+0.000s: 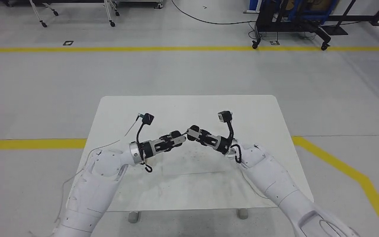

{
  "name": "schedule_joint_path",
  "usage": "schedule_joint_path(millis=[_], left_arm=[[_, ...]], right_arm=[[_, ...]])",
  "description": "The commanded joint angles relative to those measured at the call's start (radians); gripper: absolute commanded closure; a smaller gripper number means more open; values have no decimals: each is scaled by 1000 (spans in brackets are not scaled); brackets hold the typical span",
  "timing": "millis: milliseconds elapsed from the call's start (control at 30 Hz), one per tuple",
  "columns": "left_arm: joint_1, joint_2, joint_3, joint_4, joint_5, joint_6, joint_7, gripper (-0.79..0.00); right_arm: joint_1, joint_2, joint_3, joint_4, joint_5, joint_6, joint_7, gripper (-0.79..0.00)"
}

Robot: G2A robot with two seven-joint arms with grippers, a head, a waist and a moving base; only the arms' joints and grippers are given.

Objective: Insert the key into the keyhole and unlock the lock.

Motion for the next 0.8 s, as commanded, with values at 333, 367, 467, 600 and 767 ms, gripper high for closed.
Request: schedule_joint_path(millis=[333, 367, 467, 600, 767], left_arm=[[2, 5, 11, -8, 15, 8, 32, -83], [2, 5, 11, -9, 15, 9, 37, -43], [3, 7, 12, -11, 22, 15, 48, -37], [3, 8, 14, -11, 28, 28, 63, -37], [7, 10, 11, -7, 27, 22, 77, 0]], right_arm=[[6, -5, -9, 5, 37, 2, 58, 0], [6, -5, -9, 6, 40, 2, 62, 0], [7, -6, -8, 8, 48, 1, 70, 0], [9, -6, -8, 10, 59, 3, 93, 0], [9, -6, -7, 12, 69, 10, 113, 0]])
